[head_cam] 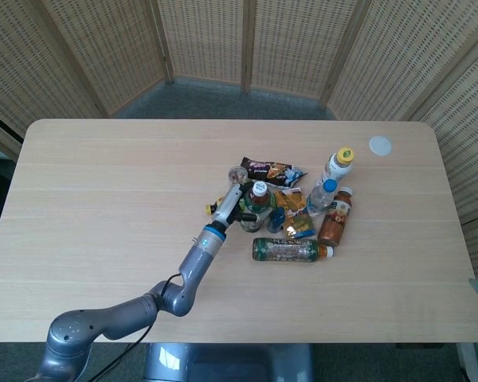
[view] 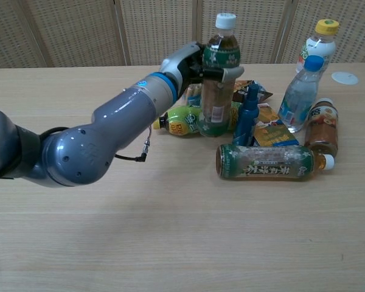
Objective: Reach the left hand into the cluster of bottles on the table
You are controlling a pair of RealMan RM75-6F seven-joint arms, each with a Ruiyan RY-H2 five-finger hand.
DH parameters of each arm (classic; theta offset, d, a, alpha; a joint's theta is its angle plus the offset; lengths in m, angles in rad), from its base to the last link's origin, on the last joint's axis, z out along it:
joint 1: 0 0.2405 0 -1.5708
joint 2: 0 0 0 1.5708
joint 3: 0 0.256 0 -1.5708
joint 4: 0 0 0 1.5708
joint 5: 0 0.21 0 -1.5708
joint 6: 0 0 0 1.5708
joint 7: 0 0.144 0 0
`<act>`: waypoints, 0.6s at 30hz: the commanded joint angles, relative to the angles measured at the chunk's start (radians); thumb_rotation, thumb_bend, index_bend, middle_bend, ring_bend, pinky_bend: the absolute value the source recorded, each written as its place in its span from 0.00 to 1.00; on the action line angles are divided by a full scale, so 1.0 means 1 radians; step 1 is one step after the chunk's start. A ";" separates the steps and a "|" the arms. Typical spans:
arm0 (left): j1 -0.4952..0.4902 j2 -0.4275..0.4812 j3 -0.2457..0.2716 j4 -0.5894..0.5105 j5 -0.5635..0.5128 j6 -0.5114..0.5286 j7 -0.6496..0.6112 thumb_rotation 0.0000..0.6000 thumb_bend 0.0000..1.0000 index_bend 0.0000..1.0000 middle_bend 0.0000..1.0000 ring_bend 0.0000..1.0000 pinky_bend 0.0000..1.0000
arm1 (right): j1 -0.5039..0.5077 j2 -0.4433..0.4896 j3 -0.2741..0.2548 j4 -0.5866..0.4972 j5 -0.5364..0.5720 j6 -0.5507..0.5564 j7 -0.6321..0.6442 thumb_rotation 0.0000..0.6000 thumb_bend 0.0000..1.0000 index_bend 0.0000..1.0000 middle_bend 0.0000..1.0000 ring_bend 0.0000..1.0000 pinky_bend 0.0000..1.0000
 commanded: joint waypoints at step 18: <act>0.202 0.564 -0.231 -0.821 -0.110 0.172 0.165 1.00 0.49 0.67 0.70 0.72 0.41 | 0.071 -0.103 0.010 0.028 -0.022 -0.089 -0.019 0.84 0.01 0.00 0.00 0.00 0.00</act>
